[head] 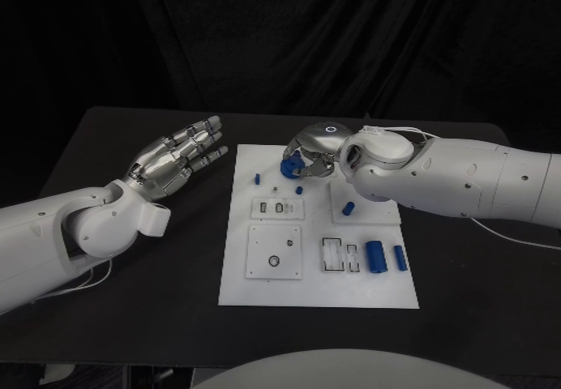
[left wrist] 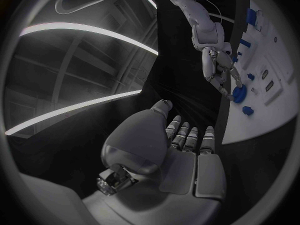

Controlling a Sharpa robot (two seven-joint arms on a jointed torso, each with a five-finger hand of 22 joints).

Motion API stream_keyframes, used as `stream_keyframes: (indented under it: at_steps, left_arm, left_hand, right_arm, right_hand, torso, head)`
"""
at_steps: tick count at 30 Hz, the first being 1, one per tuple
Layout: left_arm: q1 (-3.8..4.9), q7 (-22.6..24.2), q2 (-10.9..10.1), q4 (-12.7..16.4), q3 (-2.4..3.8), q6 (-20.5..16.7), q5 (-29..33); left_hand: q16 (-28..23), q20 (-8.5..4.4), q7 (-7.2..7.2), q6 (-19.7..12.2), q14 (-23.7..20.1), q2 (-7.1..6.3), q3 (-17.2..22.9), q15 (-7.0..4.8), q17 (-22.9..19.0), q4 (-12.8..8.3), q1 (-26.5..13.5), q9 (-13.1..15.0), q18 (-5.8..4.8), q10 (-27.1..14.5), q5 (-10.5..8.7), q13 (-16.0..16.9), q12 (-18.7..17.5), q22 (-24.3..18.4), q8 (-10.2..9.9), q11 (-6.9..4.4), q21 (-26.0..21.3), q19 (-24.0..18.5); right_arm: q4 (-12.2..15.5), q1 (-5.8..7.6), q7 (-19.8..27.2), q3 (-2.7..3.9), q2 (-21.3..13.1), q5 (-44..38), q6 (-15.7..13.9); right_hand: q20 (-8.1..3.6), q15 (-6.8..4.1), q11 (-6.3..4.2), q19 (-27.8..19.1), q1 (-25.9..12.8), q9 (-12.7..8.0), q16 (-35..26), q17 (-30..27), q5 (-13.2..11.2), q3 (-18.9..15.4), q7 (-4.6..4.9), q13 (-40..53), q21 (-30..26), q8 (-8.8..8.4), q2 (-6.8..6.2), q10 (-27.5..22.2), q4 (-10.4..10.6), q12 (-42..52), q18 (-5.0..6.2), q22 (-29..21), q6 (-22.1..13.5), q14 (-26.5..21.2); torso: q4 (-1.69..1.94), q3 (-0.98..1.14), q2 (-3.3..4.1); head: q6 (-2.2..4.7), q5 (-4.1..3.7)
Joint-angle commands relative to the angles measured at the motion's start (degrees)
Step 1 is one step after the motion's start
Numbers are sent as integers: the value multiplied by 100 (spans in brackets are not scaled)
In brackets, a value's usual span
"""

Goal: Assemble the parts on the task board

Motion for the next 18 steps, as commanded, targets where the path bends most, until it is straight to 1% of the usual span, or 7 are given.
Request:
stream_keyframes:
  at_steps: [1, 4, 5, 7, 13, 16, 18]
  left_arm:
    - [-12, 52, 9, 7, 5, 77, 21]
    - [-14, 49, 11, 6, 5, 79, 21]
    - [-15, 49, 10, 6, 5, 80, 21]
    - [-17, 48, 9, 5, 5, 80, 21]
    - [-22, 40, 1, 4, 5, 80, 21]
    - [-24, 37, -3, 5, 5, 80, 21]
    - [-26, 35, -5, 5, 5, 80, 21]
  left_hand:
    - [22, 42, 3, -25, 16, 28, 28, 41, 9, -5, -44, 3, 57, 7, -27, -2, 2, 8, 27, 30, 9, 2]
    - [22, 42, 3, -25, 16, 28, 28, 41, 9, -5, -44, 3, 57, 7, -27, -2, 2, 8, 27, 30, 9, 2]
    - [22, 42, 3, -25, 16, 28, 28, 41, 9, -5, -44, 3, 57, 7, -27, -2, 2, 8, 27, 30, 9, 2]
    - [22, 42, 3, -25, 16, 28, 28, 41, 9, -5, -44, 3, 57, 7, -27, -2, 2, 8, 27, 30, 9, 2]
    - [22, 42, 3, -25, 16, 28, 28, 41, 9, -5, -44, 3, 57, 7, -27, -2, 2, 8, 27, 30, 9, 2]
    - [22, 42, 3, -25, 16, 28, 28, 41, 9, -5, -44, 3, 57, 7, -27, -2, 2, 8, 27, 30, 9, 2]
    - [22, 42, 3, -25, 16, 28, 28, 41, 9, -5, -44, 3, 57, 7, -27, -2, 2, 8, 27, 30, 9, 2]
  right_arm:
    - [-15, -11, -163, 5, -20, -31, -91]
    - [-11, -11, -143, 5, -27, -31, -166]
    - [-8, -11, -137, 5, -30, -31, -196]
    - [-3, -11, -128, 5, -36, -31, -236]
    - [7, -11, -117, 5, -75, -31, -256]
    - [10, -11, -122, 5, -105, -31, -231]
    - [12, -11, -130, 4, -127, -31, -203]
  right_hand:
    - [-32, -34, -22, 222, -10, -42, 17, 1510, -128, 19, -7, 1506, -47, -15, -19, 596, 25, 15, 13, 1309, -110, 594]
    - [-37, -45, -37, 220, -41, -106, 17, 1510, -424, -10, -31, 1506, -56, -10, -8, 596, 36, 15, 15, 1307, -247, 594]
    - [-37, -45, -37, 220, -41, -107, 17, 1510, -425, -10, -31, 1506, -56, -10, -8, 596, 37, 15, 15, 1307, -247, 594]
    - [-43, -50, -41, 220, -59, -133, 17, 1510, -612, -42, -31, 1506, -61, 4, 0, 596, 44, 15, 15, 1307, -269, 594]
    - [-41, -46, -32, 220, -151, -176, 17, 1510, -1048, -173, -21, 1506, -70, 18, 0, 596, 102, 15, 16, 1306, -273, 594]
    - [-33, -32, -11, 217, -228, -186, 17, 1510, -1199, -251, 11, 1506, -79, 31, 6, 596, 161, 15, 17, 1303, -243, 594]
    - [-29, -27, -5, 216, -244, -190, 17, 1510, -1224, -269, 18, 1506, -82, 29, 7, 596, 173, 15, 18, 1303, -245, 594]
  torso:
    - [-4, 4, 0]
    - [-6, 5, 0]
    - [-8, 4, -1]
    - [-11, 7, -1]
    - [-11, 7, -4]
    - [-10, 8, -4]
    - [-7, 8, -3]
  head:
    - [8, -1]
    - [11, 1]
    - [9, 4]
    - [8, 9]
    - [3, 15]
    - [5, 19]
    - [6, 21]
